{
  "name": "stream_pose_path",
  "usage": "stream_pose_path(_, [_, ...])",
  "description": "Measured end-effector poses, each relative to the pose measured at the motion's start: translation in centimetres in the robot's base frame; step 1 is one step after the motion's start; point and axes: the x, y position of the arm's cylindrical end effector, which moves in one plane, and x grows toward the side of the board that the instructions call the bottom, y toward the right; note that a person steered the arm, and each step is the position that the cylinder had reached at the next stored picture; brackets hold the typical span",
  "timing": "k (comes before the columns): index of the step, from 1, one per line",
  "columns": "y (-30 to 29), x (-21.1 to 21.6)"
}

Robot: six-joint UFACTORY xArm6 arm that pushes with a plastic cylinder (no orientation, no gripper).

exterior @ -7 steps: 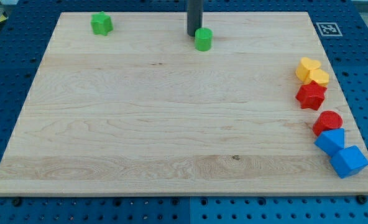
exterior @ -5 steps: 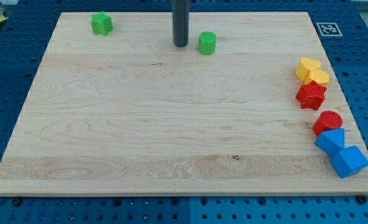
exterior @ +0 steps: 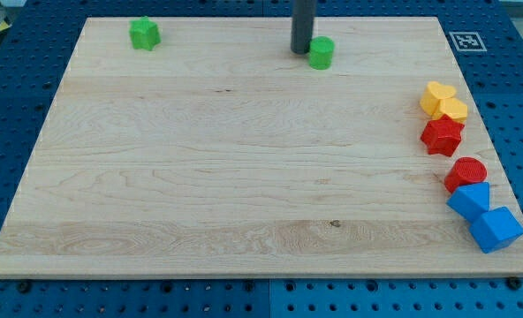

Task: Push green circle towards yellow heart

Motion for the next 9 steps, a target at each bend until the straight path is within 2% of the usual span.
stream_pose_path(4, [0.3, 1.7])
stream_pose_path(7, [7.8, 3.4])
stream_pose_path(9, [10.2, 2.3])
